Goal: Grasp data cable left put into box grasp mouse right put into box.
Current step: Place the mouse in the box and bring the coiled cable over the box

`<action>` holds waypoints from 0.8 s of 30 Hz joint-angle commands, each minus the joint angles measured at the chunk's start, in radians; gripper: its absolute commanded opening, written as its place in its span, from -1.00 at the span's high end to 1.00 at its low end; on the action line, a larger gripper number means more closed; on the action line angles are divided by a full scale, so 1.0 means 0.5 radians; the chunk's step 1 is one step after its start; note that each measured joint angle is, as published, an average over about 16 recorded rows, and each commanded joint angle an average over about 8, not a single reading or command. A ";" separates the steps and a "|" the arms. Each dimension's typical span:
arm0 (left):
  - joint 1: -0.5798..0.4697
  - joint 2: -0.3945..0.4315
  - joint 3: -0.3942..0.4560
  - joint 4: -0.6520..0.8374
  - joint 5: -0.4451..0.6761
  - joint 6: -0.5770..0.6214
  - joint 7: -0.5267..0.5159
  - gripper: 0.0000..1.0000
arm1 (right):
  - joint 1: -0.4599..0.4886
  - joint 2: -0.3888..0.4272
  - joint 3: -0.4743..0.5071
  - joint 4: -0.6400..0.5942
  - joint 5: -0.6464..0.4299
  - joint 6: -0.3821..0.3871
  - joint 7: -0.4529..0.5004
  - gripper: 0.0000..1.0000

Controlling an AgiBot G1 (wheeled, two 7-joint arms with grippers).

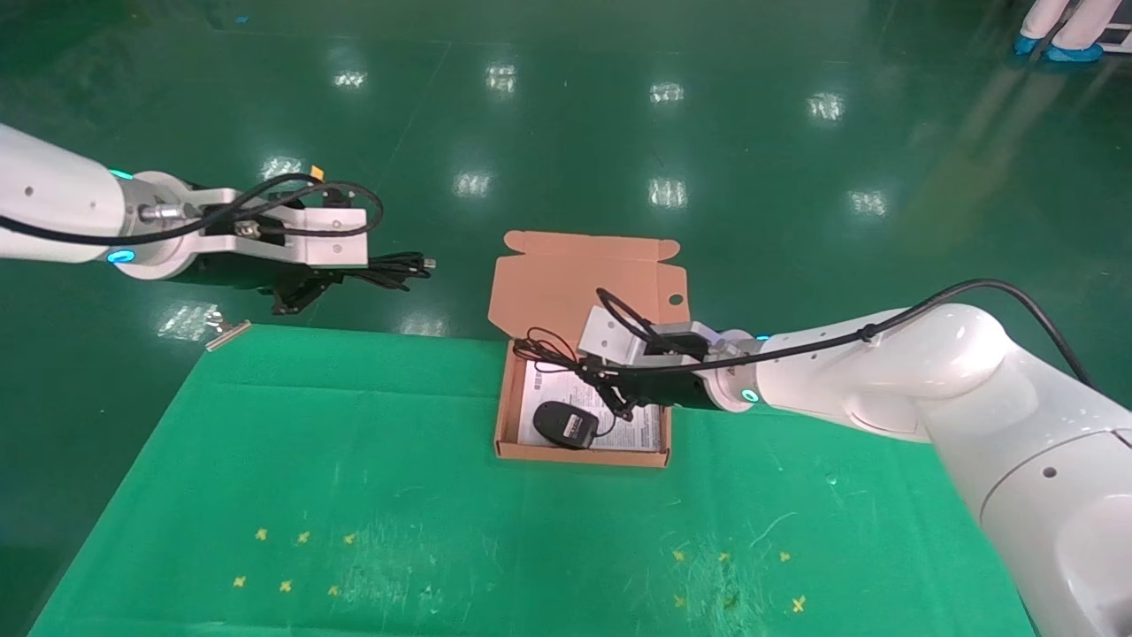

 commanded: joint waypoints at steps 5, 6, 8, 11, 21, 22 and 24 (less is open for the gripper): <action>0.055 0.050 -0.014 0.042 -0.058 -0.081 0.047 1.00 | -0.011 0.039 -0.015 0.045 0.004 -0.009 0.003 -1.00; 0.074 0.069 -0.020 0.067 -0.080 -0.110 0.070 1.00 | -0.011 0.049 -0.016 0.053 0.005 -0.012 0.001 -1.00; 0.115 0.117 -0.032 0.135 -0.134 -0.176 0.134 1.00 | -0.008 0.076 -0.015 0.065 0.006 -0.019 -0.004 -1.00; 0.183 0.218 -0.058 0.285 -0.243 -0.279 0.281 1.00 | 0.005 0.138 -0.007 0.081 0.011 -0.028 -0.009 -1.00; 0.390 0.700 -0.158 1.018 -0.624 -0.563 1.015 1.00 | 0.086 0.475 0.040 0.192 0.022 -0.041 -0.006 -1.00; 0.411 0.734 -0.167 1.073 -0.657 -0.589 1.083 1.00 | 0.092 0.509 0.043 0.211 0.022 -0.044 -0.002 -1.00; 0.450 0.782 -0.176 1.146 -0.724 -0.635 1.209 1.00 | 0.102 0.573 0.050 0.253 0.022 -0.051 0.009 -1.00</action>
